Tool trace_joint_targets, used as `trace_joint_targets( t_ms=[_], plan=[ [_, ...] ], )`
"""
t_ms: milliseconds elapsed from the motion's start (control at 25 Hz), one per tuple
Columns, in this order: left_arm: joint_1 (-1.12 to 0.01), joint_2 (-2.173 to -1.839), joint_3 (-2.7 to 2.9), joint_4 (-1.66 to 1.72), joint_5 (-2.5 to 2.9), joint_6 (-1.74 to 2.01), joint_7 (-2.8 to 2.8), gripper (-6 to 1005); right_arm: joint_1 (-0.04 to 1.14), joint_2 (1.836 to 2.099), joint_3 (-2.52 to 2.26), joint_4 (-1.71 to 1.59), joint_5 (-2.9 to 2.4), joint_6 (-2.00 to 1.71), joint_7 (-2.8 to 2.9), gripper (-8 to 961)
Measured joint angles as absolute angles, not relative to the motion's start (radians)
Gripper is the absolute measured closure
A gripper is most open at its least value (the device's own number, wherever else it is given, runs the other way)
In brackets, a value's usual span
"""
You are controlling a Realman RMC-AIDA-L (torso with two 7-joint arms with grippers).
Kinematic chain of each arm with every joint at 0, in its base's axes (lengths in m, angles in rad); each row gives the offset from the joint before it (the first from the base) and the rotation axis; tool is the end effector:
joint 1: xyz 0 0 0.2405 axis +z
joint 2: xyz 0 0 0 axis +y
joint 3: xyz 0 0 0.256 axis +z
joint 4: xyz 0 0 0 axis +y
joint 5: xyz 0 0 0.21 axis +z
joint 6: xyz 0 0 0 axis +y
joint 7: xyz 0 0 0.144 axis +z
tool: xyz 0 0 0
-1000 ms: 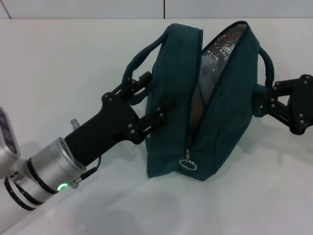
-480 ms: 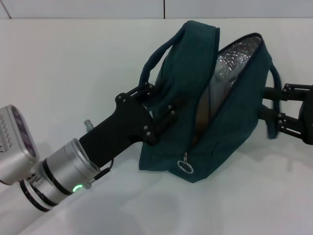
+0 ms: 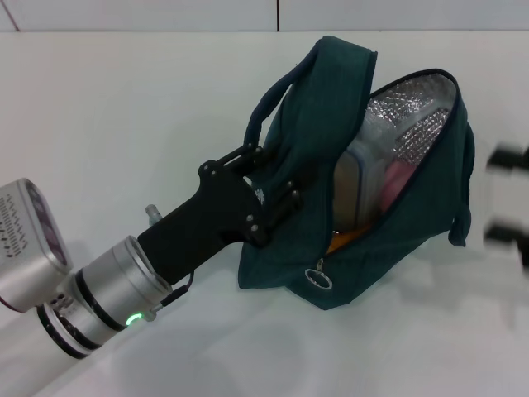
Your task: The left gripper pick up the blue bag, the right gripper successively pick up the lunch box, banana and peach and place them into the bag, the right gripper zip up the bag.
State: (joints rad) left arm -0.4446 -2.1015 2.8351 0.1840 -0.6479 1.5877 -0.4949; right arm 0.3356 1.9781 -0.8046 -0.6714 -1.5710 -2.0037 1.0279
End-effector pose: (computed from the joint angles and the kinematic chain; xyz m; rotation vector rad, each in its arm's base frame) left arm -0.2329 0.2531 -0.0831 -2.2502 -0.4155 -1.3373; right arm 0.2605 0.2578 0.0654 -2.6485 -0.0097 1.2000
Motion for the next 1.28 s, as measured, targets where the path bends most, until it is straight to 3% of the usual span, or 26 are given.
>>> trace_joint_targets(
  t_ms=[120,400,800,1280],
  plan=[
    [-0.448,-2.101,2.833,0.185,-0.649,1.578,-0.495,533,0.354,1.973,-0.832,-0.699,-1.7,-2.071,1.031,279],
    [-0.455,-2.101,2.832,0.186,-0.649,1.57,-0.494,534,0.436,2.021,-0.886,-0.644,-1.886,-1.858,1.111,272],
    [-0.459,-2.103,2.832,0.19,-0.653,1.558,-0.494,536,0.582,2.028,-1.062,-0.457,-1.865,-1.63,1.162,279],
    [-0.45,-2.105,2.837,0.213,-0.652,1.537,-0.499,537,0.582,2.016,-1.061,-0.517,-1.804,-1.521,1.188,279]
  ],
)
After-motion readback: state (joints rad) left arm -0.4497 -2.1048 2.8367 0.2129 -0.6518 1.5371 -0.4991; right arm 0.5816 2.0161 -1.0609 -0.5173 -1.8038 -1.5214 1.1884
